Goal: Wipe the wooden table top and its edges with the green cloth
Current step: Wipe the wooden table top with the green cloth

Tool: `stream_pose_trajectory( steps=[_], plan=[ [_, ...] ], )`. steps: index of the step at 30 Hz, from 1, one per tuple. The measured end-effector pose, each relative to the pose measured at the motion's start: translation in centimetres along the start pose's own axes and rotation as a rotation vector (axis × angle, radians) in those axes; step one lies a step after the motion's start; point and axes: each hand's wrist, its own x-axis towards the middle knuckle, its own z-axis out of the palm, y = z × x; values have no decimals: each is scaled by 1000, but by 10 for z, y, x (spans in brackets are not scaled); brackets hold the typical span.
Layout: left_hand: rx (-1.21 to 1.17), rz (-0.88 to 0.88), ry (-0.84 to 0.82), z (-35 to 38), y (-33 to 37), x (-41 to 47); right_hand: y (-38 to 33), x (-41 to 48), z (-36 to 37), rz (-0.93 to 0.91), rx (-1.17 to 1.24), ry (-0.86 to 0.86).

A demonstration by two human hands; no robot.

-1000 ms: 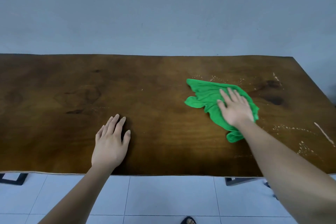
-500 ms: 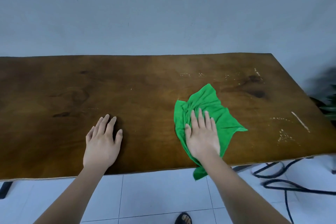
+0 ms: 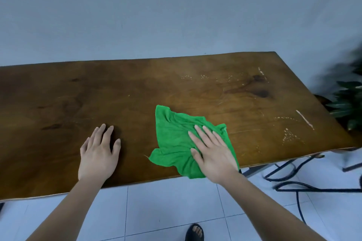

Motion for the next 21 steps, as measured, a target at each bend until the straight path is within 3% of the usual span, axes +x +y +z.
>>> stream_pose_trajectory(
  steps=[7, 11, 15, 21],
  plan=[
    [-9, 6, -9, -1, 0, 0, 137, -44, -24, 470, -35, 29],
    [-14, 15, -2, 0, -1, 0, 123, -39, -24, 623, -23, 39],
    [-23, 24, 27, 1, 0, 0, 48, -18, -9, 532, -19, 19],
    [-28, 34, 35, 3, -1, -1, -79, 19, 13, 173, 4, -42]
  ],
)
